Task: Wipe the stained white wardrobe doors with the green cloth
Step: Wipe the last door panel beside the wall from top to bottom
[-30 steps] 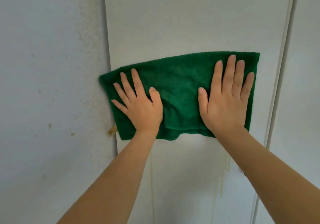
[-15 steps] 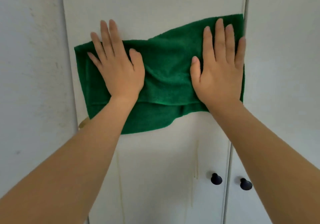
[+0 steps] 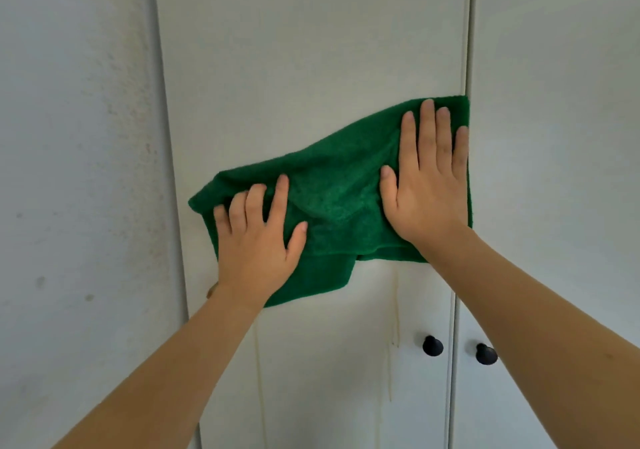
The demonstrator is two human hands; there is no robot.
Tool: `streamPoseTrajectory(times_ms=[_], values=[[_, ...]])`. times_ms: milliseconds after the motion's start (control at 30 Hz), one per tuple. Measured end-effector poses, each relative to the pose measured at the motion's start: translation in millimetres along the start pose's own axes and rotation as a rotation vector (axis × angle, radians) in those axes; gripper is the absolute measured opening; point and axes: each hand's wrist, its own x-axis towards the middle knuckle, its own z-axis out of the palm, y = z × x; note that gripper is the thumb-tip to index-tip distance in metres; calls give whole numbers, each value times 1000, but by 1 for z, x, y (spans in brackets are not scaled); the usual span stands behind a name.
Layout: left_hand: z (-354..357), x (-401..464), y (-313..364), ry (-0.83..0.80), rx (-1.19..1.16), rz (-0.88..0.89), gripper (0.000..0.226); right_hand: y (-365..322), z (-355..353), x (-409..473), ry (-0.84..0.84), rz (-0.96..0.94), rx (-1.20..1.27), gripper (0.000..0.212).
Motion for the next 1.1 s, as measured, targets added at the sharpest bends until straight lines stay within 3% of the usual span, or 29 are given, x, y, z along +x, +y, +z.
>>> streamPoseTrajectory(times_ms=[200, 333, 467, 600, 767, 933, 1000, 1100], values=[[-23, 73, 12, -160, -291, -152, 64, 16, -4, 7, -25, -114, -14, 69], [-23, 110, 23, 17, -314, -138, 62, 10, -4, 22, 25, -44, 7, 66], [-2, 78, 52, 190, -270, -207, 59, -17, 4, -28, 11, 141, 25, 64], [7, 63, 50, 239, -240, -45, 55, -41, 16, -79, -48, 99, 34, 65], [8, 59, 47, 259, -221, -19, 57, 0, 3, -12, -15, -98, 31, 70], [9, 59, 48, 300, -250, -35, 61, 0, 2, -4, 83, 101, 38, 67], [12, 53, 48, 301, -252, -36, 60, -15, 8, -45, 49, 198, 51, 67], [19, 37, 48, 301, -230, 3, 54, -33, 16, -105, -58, 153, 39, 68]])
